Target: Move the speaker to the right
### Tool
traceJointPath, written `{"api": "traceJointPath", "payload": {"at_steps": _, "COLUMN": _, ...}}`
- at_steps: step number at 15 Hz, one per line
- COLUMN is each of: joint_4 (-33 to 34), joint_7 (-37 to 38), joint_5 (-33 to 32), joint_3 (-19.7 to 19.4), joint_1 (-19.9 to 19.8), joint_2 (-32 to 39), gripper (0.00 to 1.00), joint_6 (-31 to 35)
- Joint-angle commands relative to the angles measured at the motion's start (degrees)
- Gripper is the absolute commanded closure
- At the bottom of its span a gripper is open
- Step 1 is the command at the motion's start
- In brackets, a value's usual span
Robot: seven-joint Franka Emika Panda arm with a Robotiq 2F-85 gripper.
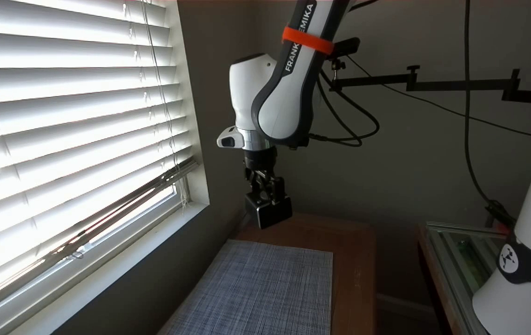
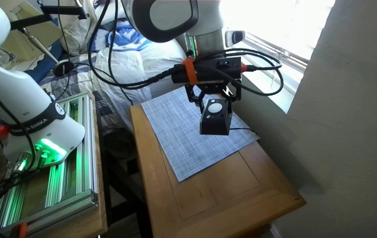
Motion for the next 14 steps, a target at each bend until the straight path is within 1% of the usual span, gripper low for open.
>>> {"api": "traceJointPath", "payload": {"at_steps": 1, "joint_4": 0.0, "joint_7": -0.4, "joint_5": 0.5, "joint_3": -0.8, "joint_1": 0.9, "joint_2": -0.1, "gripper": 0.19, "joint_6": -0.1}}
{"api": "traceJointPath", "payload": {"at_steps": 2, "joint_4": 0.0, "joint_7": -0.4, "joint_5": 0.5, "joint_3": -0.8, "joint_1": 0.9, "joint_2": -0.1, "gripper": 0.44, "joint_6": -0.1}}
{"api": "traceJointPath", "payload": {"at_steps": 3, "joint_4": 0.3, "joint_7": -2.5, "joint_5": 1.6, "joint_3": -0.4, "joint_1": 0.1, "joint_2": 0.2, "gripper": 0.44, "joint_6": 0.0}}
{"api": "traceJointPath", "payload": {"at_steps": 5, "joint_4": 3.0, "joint_7": 1.2, "joint_5": -5.1, "joint_3": -4.3, "joint_1": 1.4, "joint_2": 2.2, "gripper": 0.44, "joint_6": 0.3}}
{"api": "traceJointPath", "payload": {"at_steps": 8, "joint_4": 5.4, "joint_7": -3.7, "joint_5": -8.4, "joint_3": -6.4, "joint_1": 0.0, "joint_2": 3.7, "gripper": 0.44, "joint_6": 2.5}}
{"api": "traceJointPath", "payload": {"at_steps": 11, "joint_4": 6.3, "joint_7": -11.9, "joint_5": -8.0, "joint_3": -6.6, "joint_1": -2.6, "joint_2": 5.5, "gripper": 0.44, "joint_6": 6.9}}
{"api": "traceJointPath", "payload": {"at_steps": 14, "joint_4": 6.6, "joint_7": -19.0, "joint_5": -7.2, "joint_3": -6.1, "joint_1": -5.1, "joint_2": 8.5, "gripper": 0.44, "joint_6": 13.6}}
